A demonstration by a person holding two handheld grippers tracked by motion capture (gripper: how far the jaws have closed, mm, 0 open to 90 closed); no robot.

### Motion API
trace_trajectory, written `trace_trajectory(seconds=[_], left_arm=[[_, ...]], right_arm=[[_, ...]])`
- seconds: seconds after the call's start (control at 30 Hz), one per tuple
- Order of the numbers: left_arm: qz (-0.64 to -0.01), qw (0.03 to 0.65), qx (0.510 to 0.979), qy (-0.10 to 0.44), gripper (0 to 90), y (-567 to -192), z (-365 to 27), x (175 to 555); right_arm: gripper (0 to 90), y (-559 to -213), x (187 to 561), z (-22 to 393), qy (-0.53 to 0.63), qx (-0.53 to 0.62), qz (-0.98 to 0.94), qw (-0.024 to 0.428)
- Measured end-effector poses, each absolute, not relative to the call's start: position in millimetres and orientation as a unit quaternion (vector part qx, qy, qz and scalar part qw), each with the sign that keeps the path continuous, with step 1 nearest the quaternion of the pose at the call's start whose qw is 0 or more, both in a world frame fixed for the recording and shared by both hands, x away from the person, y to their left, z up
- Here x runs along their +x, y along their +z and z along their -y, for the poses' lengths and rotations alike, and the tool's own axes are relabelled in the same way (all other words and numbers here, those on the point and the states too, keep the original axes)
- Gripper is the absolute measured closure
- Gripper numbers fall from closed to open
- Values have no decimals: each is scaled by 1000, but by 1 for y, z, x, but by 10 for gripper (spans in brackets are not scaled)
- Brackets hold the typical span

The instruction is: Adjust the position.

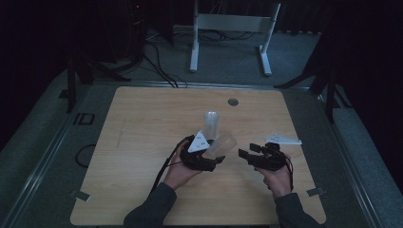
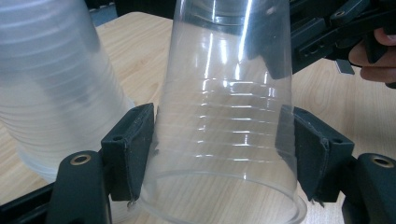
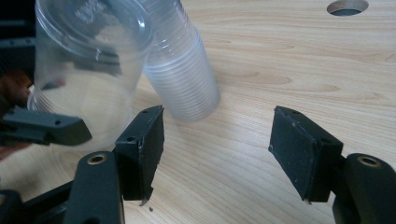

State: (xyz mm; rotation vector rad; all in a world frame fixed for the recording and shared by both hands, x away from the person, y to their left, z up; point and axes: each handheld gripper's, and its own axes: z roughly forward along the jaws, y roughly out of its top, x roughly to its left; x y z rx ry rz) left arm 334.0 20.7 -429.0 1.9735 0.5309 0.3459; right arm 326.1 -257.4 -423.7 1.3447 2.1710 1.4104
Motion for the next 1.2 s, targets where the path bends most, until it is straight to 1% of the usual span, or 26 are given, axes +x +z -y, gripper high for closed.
trace_trajectory(seconds=[0.37,0.7,1.17,1.2], left_arm=[[-207,495,831,143,291,-417,-27,339],[-204,481,840,148,291,-415,-33,343],[-194,469,849,148,292,-413,-34,344],[-193,469,849,148,292,-413,-34,344]], right_arm=[[347,-413,330,254,456,441,-761,139],[352,-398,333,249,432,415,-783,165],[377,-391,337,240,371,371,-835,165],[401,-391,338,240,368,367,-838,165]])
